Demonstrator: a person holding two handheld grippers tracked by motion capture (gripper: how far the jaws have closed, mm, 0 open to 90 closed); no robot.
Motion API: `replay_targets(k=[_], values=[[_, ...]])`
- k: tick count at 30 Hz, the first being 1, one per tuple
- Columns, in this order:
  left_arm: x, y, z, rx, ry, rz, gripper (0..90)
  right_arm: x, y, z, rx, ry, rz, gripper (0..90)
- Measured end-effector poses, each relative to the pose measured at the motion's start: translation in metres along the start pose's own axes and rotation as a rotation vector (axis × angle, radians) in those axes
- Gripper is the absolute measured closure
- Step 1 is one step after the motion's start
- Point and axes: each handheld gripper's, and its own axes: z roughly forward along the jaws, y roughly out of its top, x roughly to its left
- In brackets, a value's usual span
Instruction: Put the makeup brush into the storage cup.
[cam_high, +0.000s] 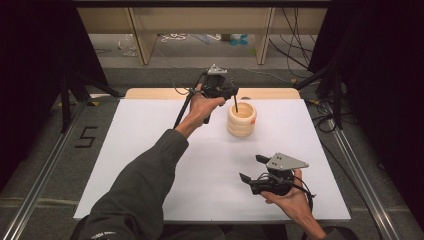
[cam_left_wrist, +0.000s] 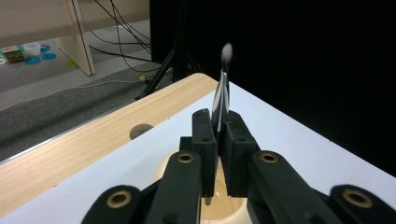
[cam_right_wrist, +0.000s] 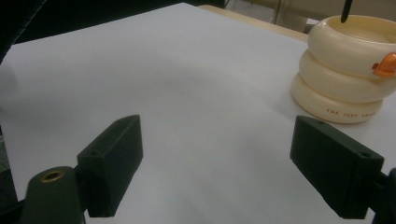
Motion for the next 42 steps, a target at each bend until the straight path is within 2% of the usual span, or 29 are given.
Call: replay_targets(k=[14,22,27,29,34,35,42], values=[[0.001,-0.003,0.009,0.006,0.010,-0.011,84.6,-0.001,0.000,0.000,-0.001,-0.001,0.004,18.1],[-0.001,-0.008,0.015,0.014,0.006,-0.001,84.6,-0.001,0.000,0.000,-0.003,-0.001,0.003,18.1],[-0.001,-0.013,0.018,0.017,0.004,-0.003,84.7,-0.001,0.000,-0.001,-0.003,-0.002,0.002,18.1],[0.000,-0.017,0.020,0.024,0.008,-0.004,84.6,-0.001,0.001,-0.002,0.014,-0.008,-0.001,18.1],[0.003,-0.025,0.025,0.040,0.012,-0.013,84.6,-0.001,0.000,-0.001,-0.003,-0.002,0.004,18.0],[0.003,-0.026,0.026,0.040,0.011,-0.018,84.6,-0.001,0.001,-0.002,0.014,-0.008,-0.001,18.1],[0.003,-0.028,0.027,0.036,0.009,-0.020,84.6,-0.002,0.001,-0.002,0.014,-0.008,0.001,18.1]])
